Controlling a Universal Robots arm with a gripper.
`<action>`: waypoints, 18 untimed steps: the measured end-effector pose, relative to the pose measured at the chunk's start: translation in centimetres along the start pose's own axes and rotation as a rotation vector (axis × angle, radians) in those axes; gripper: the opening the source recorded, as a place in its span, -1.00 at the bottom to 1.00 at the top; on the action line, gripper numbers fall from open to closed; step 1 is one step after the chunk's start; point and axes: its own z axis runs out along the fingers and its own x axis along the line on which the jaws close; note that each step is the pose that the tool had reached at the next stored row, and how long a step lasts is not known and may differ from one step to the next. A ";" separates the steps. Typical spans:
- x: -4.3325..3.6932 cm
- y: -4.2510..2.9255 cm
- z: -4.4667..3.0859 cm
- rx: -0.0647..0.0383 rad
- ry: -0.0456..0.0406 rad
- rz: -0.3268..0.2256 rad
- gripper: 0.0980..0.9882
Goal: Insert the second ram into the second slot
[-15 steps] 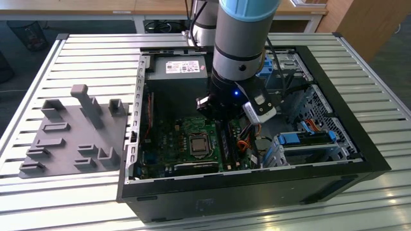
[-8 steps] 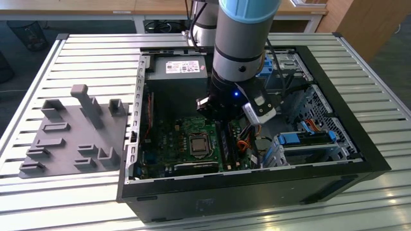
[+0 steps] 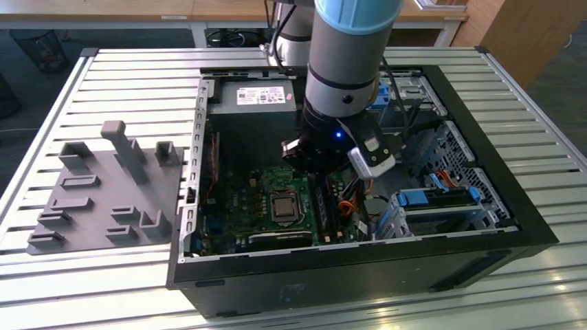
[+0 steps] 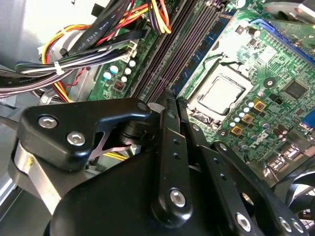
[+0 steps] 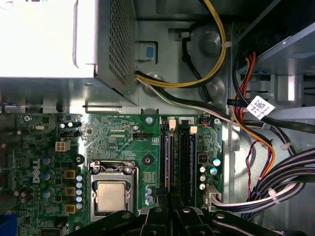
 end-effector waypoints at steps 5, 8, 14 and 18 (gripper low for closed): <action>-0.12 0.00 0.18 0.000 0.0069 0.000 -0.91; -0.29 0.00 0.47 0.000 0.0138 0.000 -0.91; -0.34 -0.01 0.66 0.000 0.0177 -0.011 -0.91; -0.50 -0.01 0.70 0.000 0.0186 -0.014 -0.91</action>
